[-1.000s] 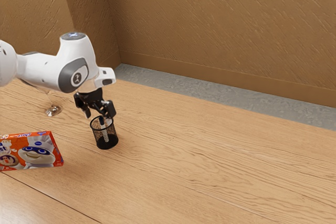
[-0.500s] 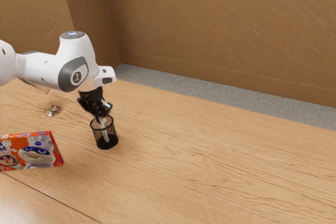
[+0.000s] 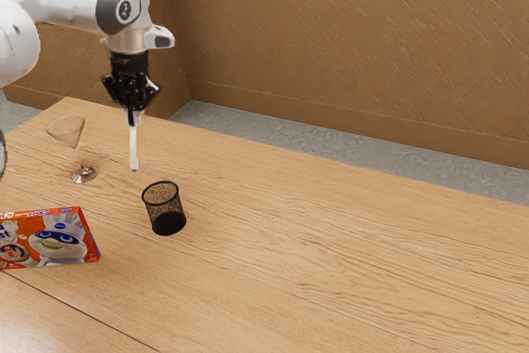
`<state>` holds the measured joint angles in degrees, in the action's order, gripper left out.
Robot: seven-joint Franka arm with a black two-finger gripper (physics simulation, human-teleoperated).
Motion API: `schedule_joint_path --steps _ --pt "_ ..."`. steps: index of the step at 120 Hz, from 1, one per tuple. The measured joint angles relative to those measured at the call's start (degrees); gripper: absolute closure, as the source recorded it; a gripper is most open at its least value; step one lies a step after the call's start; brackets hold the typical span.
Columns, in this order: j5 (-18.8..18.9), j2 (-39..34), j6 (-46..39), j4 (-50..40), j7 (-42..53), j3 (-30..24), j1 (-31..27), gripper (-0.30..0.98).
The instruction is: Take the marker out of the pen holder and place it to the left of the pen holder.
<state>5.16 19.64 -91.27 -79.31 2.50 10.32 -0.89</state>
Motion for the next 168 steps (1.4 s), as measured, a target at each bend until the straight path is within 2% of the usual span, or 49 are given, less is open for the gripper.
schedule_joint_path --steps 10,28,41,59,98,120,130,140,148,156,168 --pt "0.1 10.5 9.4 13.0 -0.1 0.4 -1.0 0.79" --pt "-0.7 16.5 19.0 17.7 0.0 2.6 -2.2 0.79" --pt "-1.7 23.7 25.6 26.7 -0.5 -0.7 -7.1 0.79" --pt "-2.2 28.0 30.7 28.4 -1.1 -2.1 -8.8 0.79" --pt "-2.0 30.0 35.2 28.1 -2.0 -2.0 -11.4 0.79" --pt "-2.6 30.1 35.4 27.2 -2.5 -2.0 -11.8 0.4" --pt "-2.9 30.1 35.0 27.4 -2.7 -2.0 -11.8 0.27" --pt "-3.1 28.1 34.4 27.4 -2.9 -2.2 -11.8 0.18" --pt "-3.0 24.3 32.7 26.0 -3.0 -5.4 -11.6 0.13" --pt "-3.0 15.1 28.8 16.4 -3.0 -9.4 -11.4 0.1" --pt "-2.6 -5.0 17.7 -6.0 -3.2 -14.9 -11.3 0.06"
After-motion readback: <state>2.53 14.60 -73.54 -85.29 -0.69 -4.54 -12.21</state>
